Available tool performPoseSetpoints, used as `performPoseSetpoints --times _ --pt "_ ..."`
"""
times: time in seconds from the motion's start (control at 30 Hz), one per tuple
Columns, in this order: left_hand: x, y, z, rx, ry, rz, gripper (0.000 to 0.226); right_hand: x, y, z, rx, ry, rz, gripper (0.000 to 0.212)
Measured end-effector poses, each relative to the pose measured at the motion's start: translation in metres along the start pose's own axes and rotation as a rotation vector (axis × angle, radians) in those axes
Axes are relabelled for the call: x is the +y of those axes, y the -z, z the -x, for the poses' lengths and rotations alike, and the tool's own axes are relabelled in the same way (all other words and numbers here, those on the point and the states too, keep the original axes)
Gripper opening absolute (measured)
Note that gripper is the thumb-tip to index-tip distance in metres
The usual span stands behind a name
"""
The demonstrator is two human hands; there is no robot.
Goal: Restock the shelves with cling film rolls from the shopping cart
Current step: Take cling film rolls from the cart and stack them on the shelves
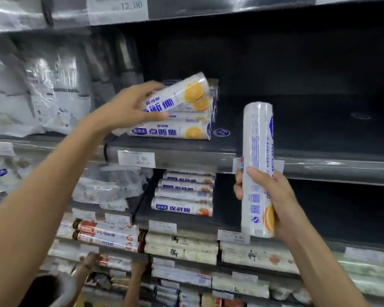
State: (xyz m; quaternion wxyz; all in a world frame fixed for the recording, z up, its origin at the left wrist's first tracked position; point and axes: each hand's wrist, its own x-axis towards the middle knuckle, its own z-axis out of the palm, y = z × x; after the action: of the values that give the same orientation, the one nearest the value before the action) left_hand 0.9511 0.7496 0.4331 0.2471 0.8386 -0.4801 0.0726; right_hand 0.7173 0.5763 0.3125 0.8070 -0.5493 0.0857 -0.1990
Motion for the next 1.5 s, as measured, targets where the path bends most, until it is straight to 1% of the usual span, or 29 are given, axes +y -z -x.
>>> performPoseSetpoints --times 0.07,0.17,0.23,0.3,0.37,0.47,0.6,0.73,0.8,0.9,1.0,1.1,1.23,1.4,1.5 --pt "-0.017 0.000 -0.025 -0.066 -0.087 -0.117 0.055 0.001 -0.006 -0.007 0.021 0.015 -0.003 0.044" --pt "-0.036 -0.010 -0.049 -0.144 -0.179 -0.158 0.055 0.002 -0.017 -0.017 0.072 0.032 -0.013 0.030" --pt "-0.045 -0.017 -0.060 -0.197 -0.230 -0.156 0.055 0.003 -0.025 -0.023 0.087 0.047 -0.026 0.029" --pt "-0.053 -0.021 -0.066 -0.205 -0.280 -0.146 0.055 0.004 -0.033 -0.028 0.096 0.068 -0.022 0.031" --pt "-0.060 -0.022 -0.070 -0.182 -0.305 -0.137 0.057 0.006 -0.042 -0.032 0.113 0.088 -0.005 0.030" --pt "-0.067 -0.022 -0.072 -0.097 -0.320 -0.103 0.060 0.011 -0.052 -0.037 0.141 0.118 -0.008 0.026" --pt "-0.069 -0.023 -0.069 -0.034 -0.325 -0.038 0.058 0.017 -0.063 -0.043 0.161 0.131 -0.012 0.017" --pt "-0.070 -0.024 -0.068 0.042 -0.277 0.043 0.055 0.020 -0.069 -0.049 0.176 0.129 0.004 0.028" --pt "-0.071 -0.026 -0.067 0.053 -0.275 0.064 0.054 0.020 -0.071 -0.051 0.181 0.135 0.013 0.030" --pt "-0.073 -0.024 -0.066 0.021 -0.281 0.073 0.053 0.022 -0.074 -0.054 0.191 0.133 0.020 0.033" --pt "-0.075 -0.023 -0.067 -0.002 -0.290 0.058 0.044 0.024 -0.073 -0.054 0.204 0.125 0.024 0.033" --pt "-0.078 -0.026 -0.069 0.020 -0.299 0.067 0.039 0.025 -0.073 -0.054 0.219 0.117 0.034 0.031" --pt "-0.082 -0.032 -0.071 0.038 -0.309 0.054 0.040 0.026 -0.073 -0.054 0.219 0.115 0.026 0.030" --pt "-0.079 -0.034 -0.070 0.097 -0.327 0.069 0.038 0.027 -0.072 -0.052 0.233 0.097 0.020 0.031" --pt "-0.078 -0.034 -0.066 0.135 -0.319 0.072 0.041 0.028 -0.070 -0.052 0.239 0.096 0.031 0.028"
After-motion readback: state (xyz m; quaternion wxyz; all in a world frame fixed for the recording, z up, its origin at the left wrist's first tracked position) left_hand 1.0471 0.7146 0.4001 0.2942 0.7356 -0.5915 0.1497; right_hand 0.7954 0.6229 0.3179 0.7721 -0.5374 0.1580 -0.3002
